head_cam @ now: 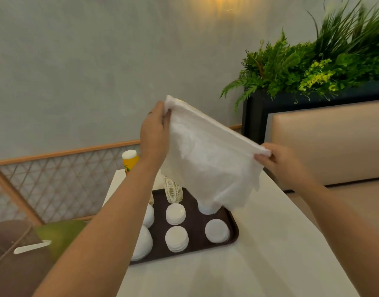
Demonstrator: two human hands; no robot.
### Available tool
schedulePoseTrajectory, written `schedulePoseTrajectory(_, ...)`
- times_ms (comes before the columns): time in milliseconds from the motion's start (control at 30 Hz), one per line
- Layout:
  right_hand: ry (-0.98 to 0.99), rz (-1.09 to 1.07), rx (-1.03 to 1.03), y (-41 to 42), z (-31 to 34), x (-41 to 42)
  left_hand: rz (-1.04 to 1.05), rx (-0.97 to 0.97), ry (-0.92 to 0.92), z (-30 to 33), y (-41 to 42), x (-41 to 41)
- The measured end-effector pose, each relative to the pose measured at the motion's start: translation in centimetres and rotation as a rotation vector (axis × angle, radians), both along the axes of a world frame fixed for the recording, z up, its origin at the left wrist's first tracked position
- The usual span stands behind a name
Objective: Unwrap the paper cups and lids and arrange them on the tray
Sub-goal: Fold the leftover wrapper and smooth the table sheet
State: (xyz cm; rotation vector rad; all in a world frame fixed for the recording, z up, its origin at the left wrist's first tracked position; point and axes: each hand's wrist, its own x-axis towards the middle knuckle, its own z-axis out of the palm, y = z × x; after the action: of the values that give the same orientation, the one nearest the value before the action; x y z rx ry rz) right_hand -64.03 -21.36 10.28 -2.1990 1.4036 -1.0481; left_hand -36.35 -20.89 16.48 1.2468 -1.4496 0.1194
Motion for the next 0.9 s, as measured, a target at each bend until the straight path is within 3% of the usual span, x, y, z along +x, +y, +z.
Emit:
schedulePoseTrajectory(67,0.07,0.095,0.105,0.3,0.5,-0.4,0.004,-0.008,-0.14,0.3,0.5,-0.3)
schedulePoseTrajectory(300,-0.252,0.473,0.299,2.4,4.3,3.4,-0.16,0.062,-0.421,1.1,2.1,-2.6)
schedulePoseTrajectory(467,-0.289,0.287,0.35,2.5,2.8,5.8,-0.209,-0.035,-0.591,1.6,1.8,-3.3)
schedulePoseTrajectory(600,-0.284,0.235,0.366,2.3,1.5,5.6,-0.017,-0.236,-0.973,2.1,0.1,-1.5)
schedulePoseTrajectory(667,-0.274,0.239,0.386,2.3,1.2,5.4,0.063,-0.286,-1.046,2.5,-1.1,-0.4)
schedulePoseTrajectory(767,-0.285,0.155,0.36,1.7,0.6,5.0,0.152,-0.293,-0.813,3.3,-1.9,1.1)
schedulePoseTrajectory(900,-0.456,0.002,0.256,1.2,0.4,5.3,0.028,-0.17,-0.075,2.3,1.1,-0.8)
